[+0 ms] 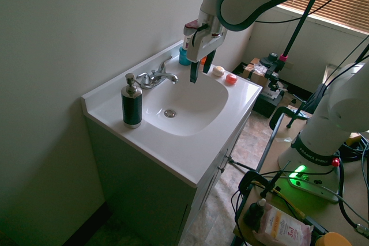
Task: Use the sanitizer
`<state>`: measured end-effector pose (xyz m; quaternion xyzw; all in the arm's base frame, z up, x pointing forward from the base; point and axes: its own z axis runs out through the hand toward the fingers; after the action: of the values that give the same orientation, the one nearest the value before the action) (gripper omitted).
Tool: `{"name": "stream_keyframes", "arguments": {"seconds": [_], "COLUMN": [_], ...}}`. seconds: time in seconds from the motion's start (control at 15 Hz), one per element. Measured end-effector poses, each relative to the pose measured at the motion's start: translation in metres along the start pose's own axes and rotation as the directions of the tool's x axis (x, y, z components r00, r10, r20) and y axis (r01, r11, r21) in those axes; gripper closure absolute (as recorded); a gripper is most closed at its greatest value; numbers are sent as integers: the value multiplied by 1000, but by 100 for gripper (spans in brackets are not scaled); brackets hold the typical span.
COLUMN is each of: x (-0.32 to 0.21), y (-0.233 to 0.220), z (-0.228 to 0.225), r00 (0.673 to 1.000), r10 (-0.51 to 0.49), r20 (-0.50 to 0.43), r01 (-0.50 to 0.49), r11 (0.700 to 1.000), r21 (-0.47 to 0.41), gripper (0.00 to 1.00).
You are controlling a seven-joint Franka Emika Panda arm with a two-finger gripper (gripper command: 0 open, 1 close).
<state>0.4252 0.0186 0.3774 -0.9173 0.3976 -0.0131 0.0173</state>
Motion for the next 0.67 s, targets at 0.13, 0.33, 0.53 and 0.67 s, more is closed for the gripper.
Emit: {"name": "stream_keyframes", "arguments": {"seconds": [0.13, 0.33, 0.53, 0.67], "x": [0, 3, -8, -14], "y": [-1, -25, -75, -108], "z": [-1, -40, -115, -138], "r00": [1000, 999, 994, 991], "r10": [-1, -25, -70, -89], "r20": [-1, -37, -84, -105], "r01": [1, 26, 76, 99], "r11": [1000, 999, 994, 991], "r21": [1, 35, 81, 92], "gripper": [0, 100, 100, 100]}}
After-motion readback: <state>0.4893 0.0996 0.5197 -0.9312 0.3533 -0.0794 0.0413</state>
